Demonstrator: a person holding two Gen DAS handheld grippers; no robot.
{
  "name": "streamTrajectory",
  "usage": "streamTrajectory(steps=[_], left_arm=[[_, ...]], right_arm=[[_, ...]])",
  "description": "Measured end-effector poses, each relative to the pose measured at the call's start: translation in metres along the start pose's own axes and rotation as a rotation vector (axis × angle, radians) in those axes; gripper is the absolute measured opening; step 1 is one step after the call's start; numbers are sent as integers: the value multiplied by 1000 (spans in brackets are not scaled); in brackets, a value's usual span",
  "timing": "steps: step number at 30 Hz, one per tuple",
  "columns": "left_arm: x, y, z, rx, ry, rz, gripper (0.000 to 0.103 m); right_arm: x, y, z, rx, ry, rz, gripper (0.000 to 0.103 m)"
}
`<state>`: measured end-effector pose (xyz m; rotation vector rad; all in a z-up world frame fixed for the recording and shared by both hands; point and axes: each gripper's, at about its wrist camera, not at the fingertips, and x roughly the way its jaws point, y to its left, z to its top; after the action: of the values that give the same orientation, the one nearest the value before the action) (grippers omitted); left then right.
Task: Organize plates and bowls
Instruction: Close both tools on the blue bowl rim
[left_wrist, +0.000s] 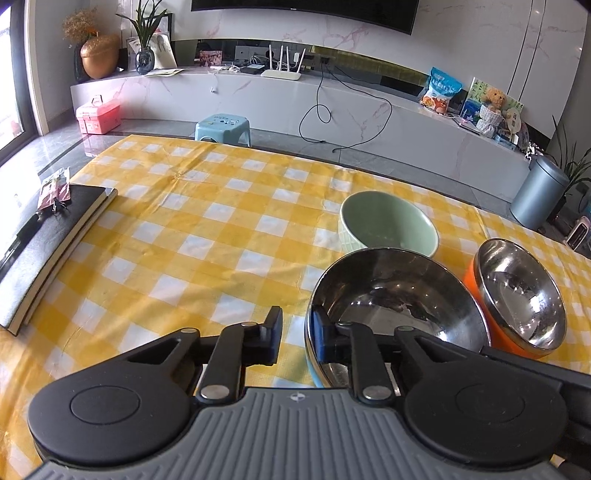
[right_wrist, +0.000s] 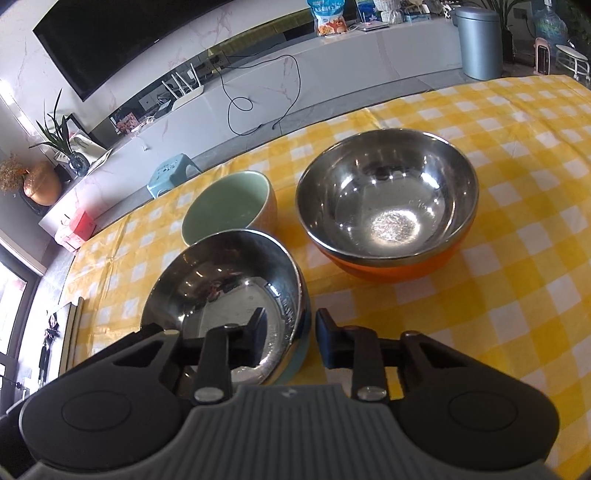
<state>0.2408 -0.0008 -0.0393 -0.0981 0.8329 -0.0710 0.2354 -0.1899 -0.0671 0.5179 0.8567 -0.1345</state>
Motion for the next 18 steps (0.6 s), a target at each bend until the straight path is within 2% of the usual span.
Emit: streamTrajectory(steps=[3,6,12,18], left_arm=[[2,-2,-1,-1,1,-12,13],[3,-5,-2,10,-2,-17,6],[-1,-9,-4,17,-12,-4,6],[-24,-7,-3,13,-40,-5,6]], right_arm=[[2,1,0,-2,-5,-11,24],[4,0,-1,0,-7,-20,17],[2,1,-1,-2,-9,-30,14],[-12,1,-3,-4,-9,-10,11]])
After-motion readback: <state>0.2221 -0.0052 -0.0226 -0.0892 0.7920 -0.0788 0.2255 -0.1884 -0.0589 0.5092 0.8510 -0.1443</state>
